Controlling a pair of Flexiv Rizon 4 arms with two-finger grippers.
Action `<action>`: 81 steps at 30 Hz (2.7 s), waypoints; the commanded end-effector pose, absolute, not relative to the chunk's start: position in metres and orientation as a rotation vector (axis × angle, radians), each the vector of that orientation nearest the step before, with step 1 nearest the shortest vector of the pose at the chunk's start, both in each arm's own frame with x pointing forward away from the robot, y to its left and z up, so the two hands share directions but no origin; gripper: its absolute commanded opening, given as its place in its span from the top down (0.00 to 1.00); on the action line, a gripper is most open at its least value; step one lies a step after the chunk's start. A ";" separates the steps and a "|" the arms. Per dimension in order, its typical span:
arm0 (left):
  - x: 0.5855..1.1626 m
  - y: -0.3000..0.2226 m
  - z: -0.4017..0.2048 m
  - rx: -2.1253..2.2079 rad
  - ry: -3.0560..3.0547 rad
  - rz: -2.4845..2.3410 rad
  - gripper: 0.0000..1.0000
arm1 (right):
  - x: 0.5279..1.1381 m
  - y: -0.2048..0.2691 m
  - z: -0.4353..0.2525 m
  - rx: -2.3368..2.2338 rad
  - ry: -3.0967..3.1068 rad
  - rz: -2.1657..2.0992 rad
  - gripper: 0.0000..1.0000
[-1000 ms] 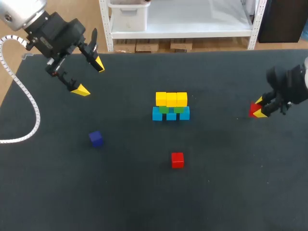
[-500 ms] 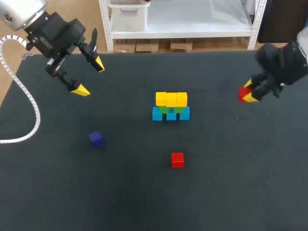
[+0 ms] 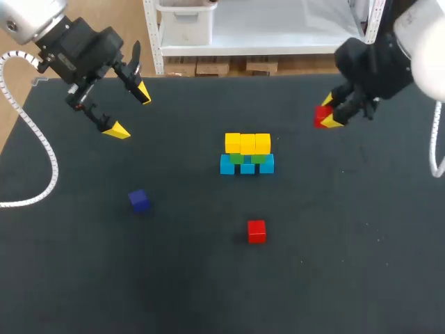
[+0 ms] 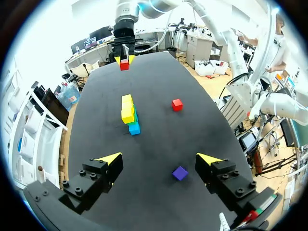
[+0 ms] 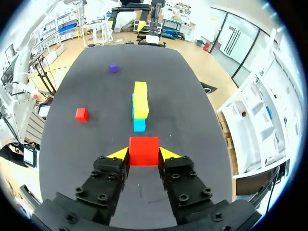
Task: Place the blue cubes, place green cubes on the blue cubes, place the yellow cubes on the green cubes, then place the red cubes on the yellow cubes, and place purple cube on the red cubes.
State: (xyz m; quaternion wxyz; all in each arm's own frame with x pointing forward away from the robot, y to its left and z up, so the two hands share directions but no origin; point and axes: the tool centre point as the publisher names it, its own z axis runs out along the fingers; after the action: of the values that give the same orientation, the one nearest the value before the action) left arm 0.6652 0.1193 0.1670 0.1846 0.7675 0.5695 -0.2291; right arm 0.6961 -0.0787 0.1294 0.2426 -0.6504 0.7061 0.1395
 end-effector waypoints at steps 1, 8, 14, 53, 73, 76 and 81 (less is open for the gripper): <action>0.666 0.120 0.167 2.165 1.600 -0.647 0.00 | 0.701 -0.066 0.133 -1.795 1.925 0.372 1.00; 0.666 0.120 0.167 2.165 1.600 -0.647 0.00 | 0.702 -0.040 0.133 -1.838 1.892 0.370 1.00; 0.666 0.120 0.167 2.165 1.600 -0.647 0.00 | 0.706 -0.018 0.128 -1.854 1.874 0.396 1.00; 0.666 0.120 0.167 2.165 1.600 -0.647 0.00 | 0.702 0.038 0.095 -1.884 1.919 0.518 1.00; 0.666 0.120 0.167 2.165 1.600 -0.647 0.00 | 0.703 0.037 0.085 -1.871 1.961 0.514 1.00; 0.666 0.120 0.167 2.165 1.600 -0.647 0.00 | 0.704 0.037 0.085 -1.870 1.962 0.514 1.00; 0.666 0.120 0.167 2.165 1.600 -0.647 0.00 | 0.707 0.037 0.083 -1.867 1.967 0.513 1.00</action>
State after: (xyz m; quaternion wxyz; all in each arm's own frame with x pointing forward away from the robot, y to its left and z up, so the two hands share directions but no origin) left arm 0.6652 0.1192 0.1670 0.1846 0.7675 0.5695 -0.2291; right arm 0.7038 0.0360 0.0842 0.1905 -0.6643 0.6996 0.1816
